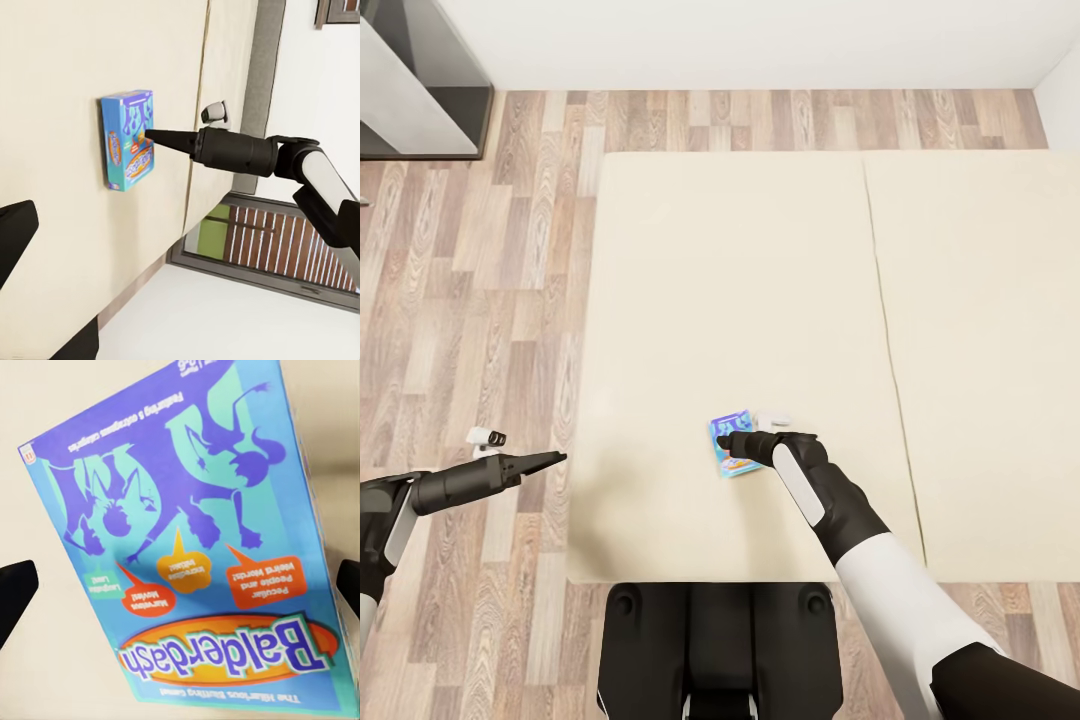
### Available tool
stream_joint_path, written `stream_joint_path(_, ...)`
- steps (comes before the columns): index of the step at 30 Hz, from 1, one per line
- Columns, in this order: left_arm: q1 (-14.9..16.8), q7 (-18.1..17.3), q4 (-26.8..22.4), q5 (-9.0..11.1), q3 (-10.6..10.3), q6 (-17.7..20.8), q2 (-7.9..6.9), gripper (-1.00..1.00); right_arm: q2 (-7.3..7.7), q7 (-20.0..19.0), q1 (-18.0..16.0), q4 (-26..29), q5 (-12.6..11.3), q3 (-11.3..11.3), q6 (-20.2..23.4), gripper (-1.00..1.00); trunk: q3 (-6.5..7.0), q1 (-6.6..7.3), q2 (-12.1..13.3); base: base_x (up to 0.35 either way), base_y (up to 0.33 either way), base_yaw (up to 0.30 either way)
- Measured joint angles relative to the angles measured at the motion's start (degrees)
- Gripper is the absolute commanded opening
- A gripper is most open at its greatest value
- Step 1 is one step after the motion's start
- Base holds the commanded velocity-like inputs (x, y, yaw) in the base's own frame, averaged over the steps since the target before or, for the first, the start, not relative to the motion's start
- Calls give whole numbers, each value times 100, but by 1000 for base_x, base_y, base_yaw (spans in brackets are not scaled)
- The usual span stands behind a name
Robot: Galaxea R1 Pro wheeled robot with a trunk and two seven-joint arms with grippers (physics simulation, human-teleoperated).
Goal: Put all the toys in the child's room - the three board games (two on the bed and one on the table), the two jigsaw puzzles on the table, and the tennis ball on the table - inside the toy box on the table in the child's room.
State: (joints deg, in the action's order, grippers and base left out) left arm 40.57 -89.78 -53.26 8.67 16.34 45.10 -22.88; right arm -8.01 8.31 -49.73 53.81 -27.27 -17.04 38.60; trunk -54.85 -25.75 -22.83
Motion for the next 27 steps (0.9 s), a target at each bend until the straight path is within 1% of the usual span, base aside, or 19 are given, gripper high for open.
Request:
stream_joint_path(10, -2, 0, 0, 2, 1, 0, 1, 100, 0, 0, 0, 0, 7, 0, 1, 100, 0, 0, 0, 0, 90, 0)
stream_joint_path(27, -1, 0, -1, 3, 1, 0, 3, 100, 1, 0, 1, -1, 2, 0, -1, 100, 0, 0, 0, 0, 134, 0)
